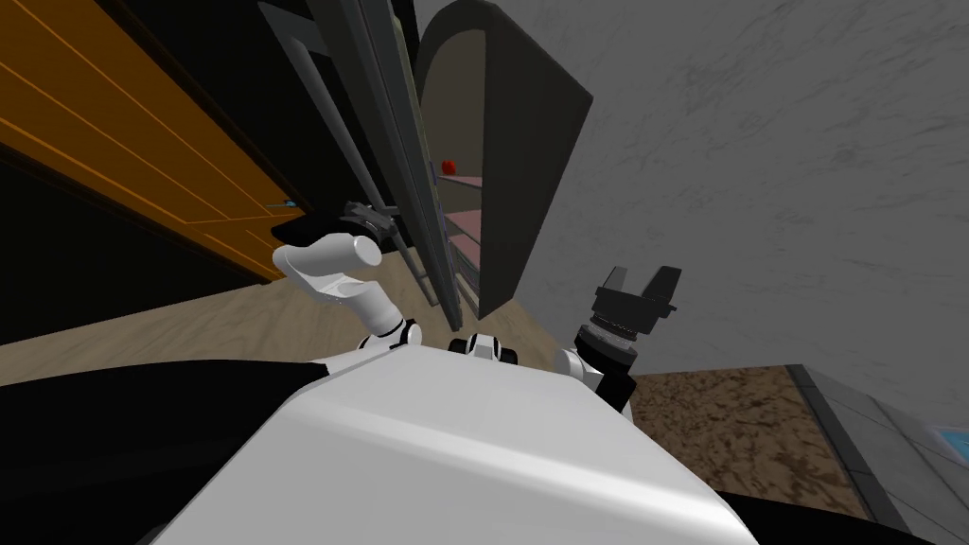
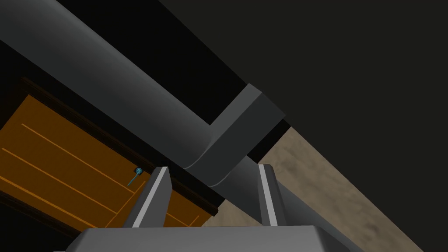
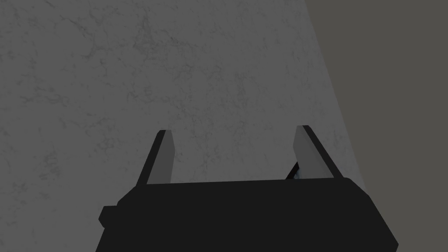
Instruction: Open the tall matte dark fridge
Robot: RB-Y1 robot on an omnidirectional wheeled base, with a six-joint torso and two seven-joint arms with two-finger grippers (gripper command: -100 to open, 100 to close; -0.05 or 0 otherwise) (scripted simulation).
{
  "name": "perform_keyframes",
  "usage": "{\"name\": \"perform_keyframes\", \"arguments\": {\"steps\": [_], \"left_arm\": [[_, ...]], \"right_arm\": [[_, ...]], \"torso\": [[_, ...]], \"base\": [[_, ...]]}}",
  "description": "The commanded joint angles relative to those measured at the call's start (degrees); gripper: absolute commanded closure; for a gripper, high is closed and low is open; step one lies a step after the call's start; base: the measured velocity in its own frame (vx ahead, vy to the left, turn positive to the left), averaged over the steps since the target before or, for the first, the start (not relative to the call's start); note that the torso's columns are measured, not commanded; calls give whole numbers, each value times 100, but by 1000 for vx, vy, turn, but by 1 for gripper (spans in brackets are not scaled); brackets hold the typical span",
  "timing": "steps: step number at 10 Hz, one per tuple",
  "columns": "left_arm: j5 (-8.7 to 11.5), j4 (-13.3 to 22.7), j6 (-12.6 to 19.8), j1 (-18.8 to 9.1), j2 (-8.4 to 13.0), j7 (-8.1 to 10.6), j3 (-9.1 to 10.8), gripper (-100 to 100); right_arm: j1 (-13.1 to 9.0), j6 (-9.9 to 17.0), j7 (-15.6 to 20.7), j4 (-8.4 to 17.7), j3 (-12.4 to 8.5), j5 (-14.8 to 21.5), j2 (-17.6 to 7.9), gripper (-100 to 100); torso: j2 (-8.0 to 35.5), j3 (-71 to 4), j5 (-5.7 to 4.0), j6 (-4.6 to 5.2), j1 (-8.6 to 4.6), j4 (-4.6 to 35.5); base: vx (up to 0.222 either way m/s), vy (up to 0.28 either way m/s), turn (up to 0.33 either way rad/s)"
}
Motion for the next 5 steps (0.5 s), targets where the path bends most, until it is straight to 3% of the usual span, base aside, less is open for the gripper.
{"name": "perform_keyframes", "arguments": {"steps": [1,2,3,4,5], "left_arm": [[266,137,-59,-144,50,-50,-171,100],[266,137,-59,-144,50,-50,-171,100],[393,190,-68,-179,54,-70,-244,100],[330,164,-36,-146,46,-52,-196,100],[464,284,-93,-199,49,-88,-279,100]], "right_arm": [[0,0,0,0,0,0,0,0],[-1,0,0,0,0,0,0,0],[0,0,0,0,0,0,0,0],[-1,0,0,0,0,0,0,0],[1,0,0,0,1,0,2,0]], "torso": [[3,1,-3,6,-7,-1],[18,11,-4,9,-13,1],[25,21,0,-7,-26,0],[49,37,8,-11,-10,4],[37,36,9,-20,-39,1]], "base": [[-160,286,-52],[-135,241,-43],[-170,260,-24],[-90,128,-22],[-53,185,-40]]}}
